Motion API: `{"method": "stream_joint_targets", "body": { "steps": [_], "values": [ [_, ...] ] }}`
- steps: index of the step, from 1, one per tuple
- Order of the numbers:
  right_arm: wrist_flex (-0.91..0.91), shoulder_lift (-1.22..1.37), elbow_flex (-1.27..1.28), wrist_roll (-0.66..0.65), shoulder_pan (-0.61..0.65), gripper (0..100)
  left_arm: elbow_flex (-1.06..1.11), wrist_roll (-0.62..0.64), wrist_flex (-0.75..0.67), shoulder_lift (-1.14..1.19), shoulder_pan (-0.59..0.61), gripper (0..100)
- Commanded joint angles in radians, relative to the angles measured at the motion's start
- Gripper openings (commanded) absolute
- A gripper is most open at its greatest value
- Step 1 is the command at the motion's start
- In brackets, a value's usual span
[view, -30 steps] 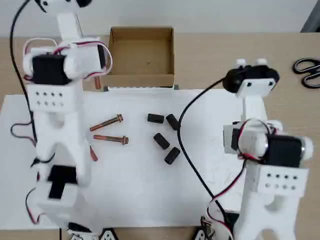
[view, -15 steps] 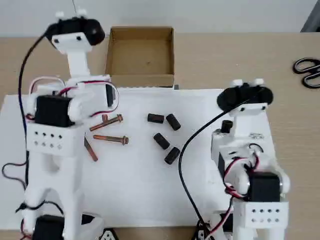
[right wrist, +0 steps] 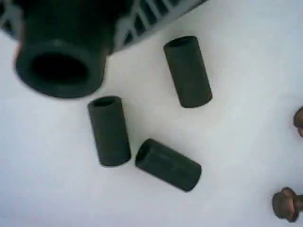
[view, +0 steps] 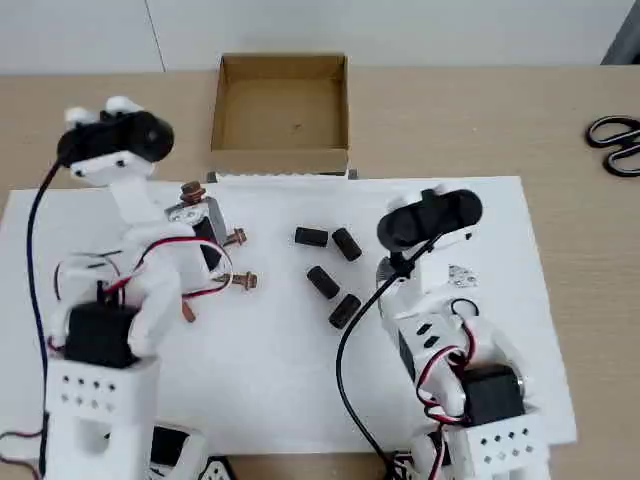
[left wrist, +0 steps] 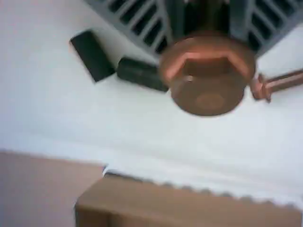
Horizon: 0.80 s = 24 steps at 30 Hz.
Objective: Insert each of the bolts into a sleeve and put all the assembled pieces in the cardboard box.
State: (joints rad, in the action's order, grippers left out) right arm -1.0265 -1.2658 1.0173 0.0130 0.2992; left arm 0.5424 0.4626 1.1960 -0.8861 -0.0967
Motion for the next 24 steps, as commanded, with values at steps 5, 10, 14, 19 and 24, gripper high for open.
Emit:
{"method": "stream_joint_targets", "body": {
  "steps": [5, 10, 14, 19, 24],
  "values": [
    [0.151, -0.064, 0.078, 0.005, 0.18, 0.3, 0.337, 0.094, -0.324, -0.304, -0.009, 0],
    [0.205, -0.111, 0.13, 0.003, 0.295, 0.3, 0.542, 0.167, -0.474, -0.511, -0.011, 0],
    [0.208, -0.131, 0.17, 0.0, 0.352, 0.3, 0.627, 0.196, -0.52, -0.655, -0.011, 0],
    [0.211, -0.137, 0.219, -0.097, 0.41, 0.3, 0.688, 0.21, -0.503, -0.787, -0.072, 0],
    [0.211, -0.137, 0.229, -0.106, 0.443, 0.3, 0.693, 0.21, -0.434, -0.844, -0.212, 0]
  ]
}}
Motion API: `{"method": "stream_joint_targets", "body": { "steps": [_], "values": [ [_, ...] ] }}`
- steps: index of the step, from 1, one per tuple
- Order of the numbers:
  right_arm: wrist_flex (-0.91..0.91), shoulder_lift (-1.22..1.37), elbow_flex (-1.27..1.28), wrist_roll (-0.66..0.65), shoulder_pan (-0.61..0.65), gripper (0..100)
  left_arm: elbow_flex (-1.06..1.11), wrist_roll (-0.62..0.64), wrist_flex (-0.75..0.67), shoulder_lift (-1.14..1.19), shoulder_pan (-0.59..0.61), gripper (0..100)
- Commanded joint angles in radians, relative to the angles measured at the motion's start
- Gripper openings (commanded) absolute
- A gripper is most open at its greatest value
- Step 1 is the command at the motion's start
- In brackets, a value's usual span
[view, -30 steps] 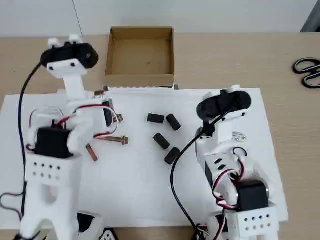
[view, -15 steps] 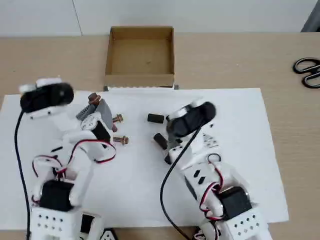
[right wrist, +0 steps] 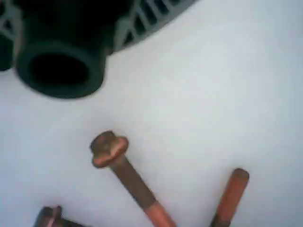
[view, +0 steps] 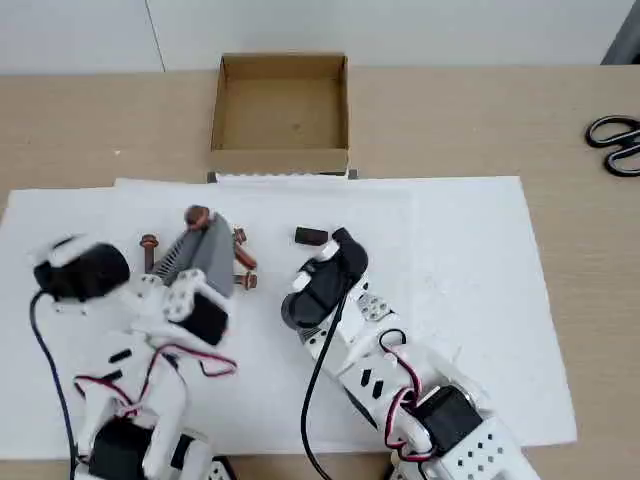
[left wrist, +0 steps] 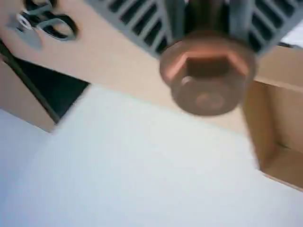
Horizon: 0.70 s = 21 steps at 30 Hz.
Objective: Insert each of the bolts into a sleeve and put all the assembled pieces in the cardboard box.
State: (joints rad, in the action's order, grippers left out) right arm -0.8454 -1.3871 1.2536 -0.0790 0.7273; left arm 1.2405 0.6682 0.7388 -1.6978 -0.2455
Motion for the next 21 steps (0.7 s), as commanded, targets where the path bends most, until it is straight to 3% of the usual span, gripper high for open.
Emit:
{"method": "stream_joint_targets", "body": {
  "steps": [1, 21],
  "values": [
    [0.03, -0.016, -0.008, -0.014, 0.016, 0.3, -0.005, 0.005, 0.032, -0.035, -0.078, 0],
    [0.03, -0.045, -0.012, -0.084, 0.042, 0.3, 0.038, 0.005, 0.029, -0.035, -0.098, 0]
  ]
}}
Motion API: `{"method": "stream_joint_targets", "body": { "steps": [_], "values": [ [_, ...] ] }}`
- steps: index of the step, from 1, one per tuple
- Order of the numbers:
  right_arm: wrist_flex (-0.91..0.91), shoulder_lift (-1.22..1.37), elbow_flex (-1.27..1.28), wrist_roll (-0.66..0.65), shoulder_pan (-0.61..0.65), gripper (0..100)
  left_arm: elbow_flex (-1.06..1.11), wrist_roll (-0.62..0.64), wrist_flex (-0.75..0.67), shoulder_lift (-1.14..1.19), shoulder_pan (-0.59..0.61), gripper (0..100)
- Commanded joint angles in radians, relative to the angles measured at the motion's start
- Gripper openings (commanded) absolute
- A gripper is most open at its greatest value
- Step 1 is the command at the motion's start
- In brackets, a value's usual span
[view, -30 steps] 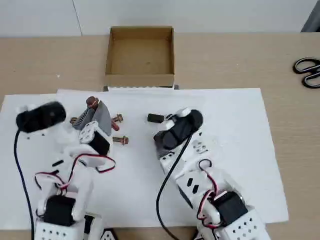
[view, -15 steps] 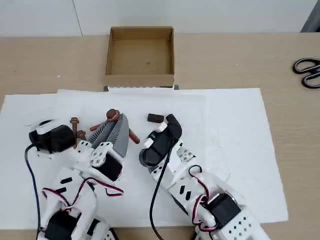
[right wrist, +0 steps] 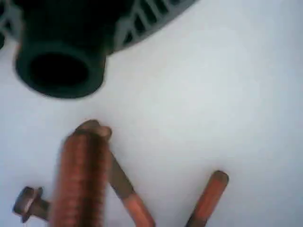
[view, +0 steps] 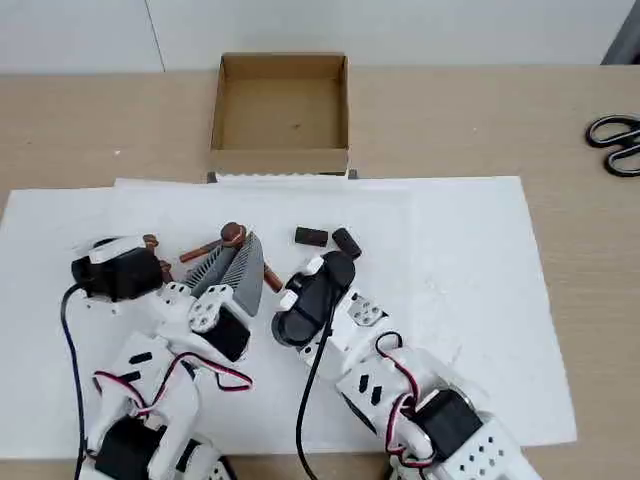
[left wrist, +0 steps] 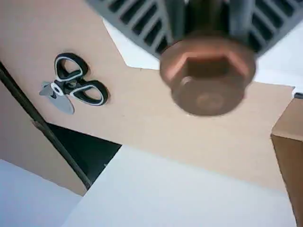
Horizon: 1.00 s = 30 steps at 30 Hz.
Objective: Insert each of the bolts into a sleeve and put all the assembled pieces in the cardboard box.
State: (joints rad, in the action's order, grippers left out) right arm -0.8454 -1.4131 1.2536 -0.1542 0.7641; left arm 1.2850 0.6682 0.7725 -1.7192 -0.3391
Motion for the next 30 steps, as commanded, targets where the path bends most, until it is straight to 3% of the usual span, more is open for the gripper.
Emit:
{"method": "stream_joint_targets", "body": {
  "steps": [1, 19, 25, 30],
  "values": [
    [0.03, -0.019, -0.012, -0.009, 0.005, 0.3, -0.007, 0.005, -0.005, -0.012, -0.005, 0],
    [0.085, -0.019, -0.012, -0.011, 0.042, 0.3, 0.022, 0.006, 0.011, -0.012, -0.068, 0],
    [0.133, -0.019, -0.014, -0.011, 0.042, 0.3, 0.025, 0.002, 0.155, -0.014, -0.193, 0],
    [0.154, -0.019, -0.014, -0.012, 0.041, 0.3, 0.025, 0.0, 0.259, -0.014, -0.221, 0]
  ]
}}
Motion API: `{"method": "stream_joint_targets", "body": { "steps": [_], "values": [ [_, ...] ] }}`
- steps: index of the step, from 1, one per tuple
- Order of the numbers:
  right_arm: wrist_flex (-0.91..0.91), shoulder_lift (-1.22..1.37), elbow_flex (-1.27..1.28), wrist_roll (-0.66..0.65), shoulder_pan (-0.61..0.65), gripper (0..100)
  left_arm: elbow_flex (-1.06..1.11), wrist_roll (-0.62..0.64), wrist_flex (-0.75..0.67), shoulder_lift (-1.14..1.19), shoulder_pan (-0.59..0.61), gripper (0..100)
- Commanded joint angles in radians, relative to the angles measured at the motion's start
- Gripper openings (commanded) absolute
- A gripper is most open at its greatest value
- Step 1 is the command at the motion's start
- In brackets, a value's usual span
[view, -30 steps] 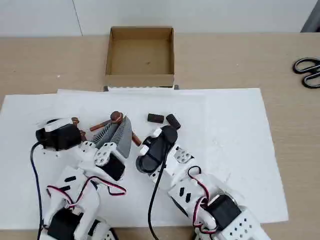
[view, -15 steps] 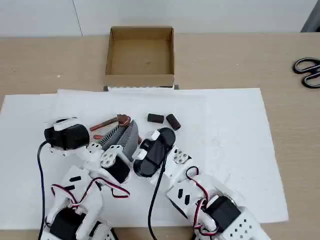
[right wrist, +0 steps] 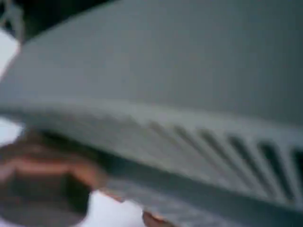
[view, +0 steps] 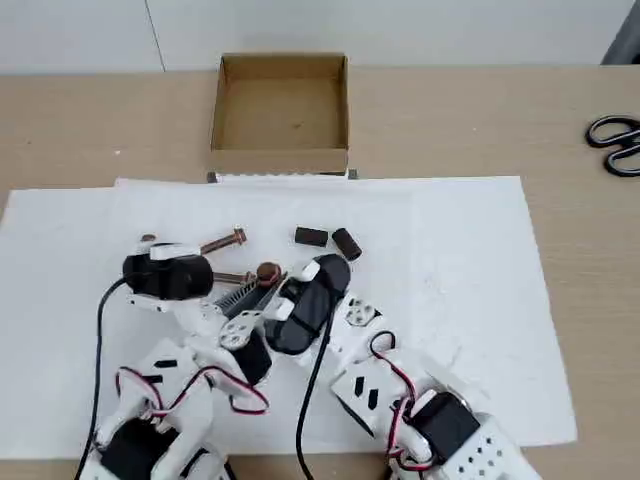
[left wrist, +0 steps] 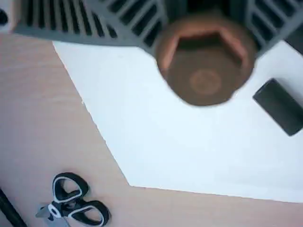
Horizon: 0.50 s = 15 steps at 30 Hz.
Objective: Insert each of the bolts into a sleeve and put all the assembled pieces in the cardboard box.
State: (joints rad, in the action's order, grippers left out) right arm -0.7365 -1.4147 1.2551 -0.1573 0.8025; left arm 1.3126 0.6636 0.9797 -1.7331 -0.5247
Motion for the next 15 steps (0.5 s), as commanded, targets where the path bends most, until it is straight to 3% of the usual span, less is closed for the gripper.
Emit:
{"method": "stream_joint_targets", "body": {
  "steps": [1, 6, 11, 15],
  "values": [
    [0.045, -0.018, -0.015, -0.009, 0.002, 0.3, -0.002, 0.005, 0.075, 0.0, -0.035, 0],
    [0.045, -0.018, -0.015, -0.009, 0.001, 0.3, -0.002, -0.052, 0.101, 0.0, -0.029, 4],
    [0.044, -0.018, -0.014, -0.009, -0.001, 0.3, -0.002, -0.112, 0.106, 0.003, -0.029, 31],
    [0.039, -0.018, -0.011, -0.009, -0.001, 0.3, -0.018, -0.166, 0.104, 0.002, -0.014, 30]
  ]
}}
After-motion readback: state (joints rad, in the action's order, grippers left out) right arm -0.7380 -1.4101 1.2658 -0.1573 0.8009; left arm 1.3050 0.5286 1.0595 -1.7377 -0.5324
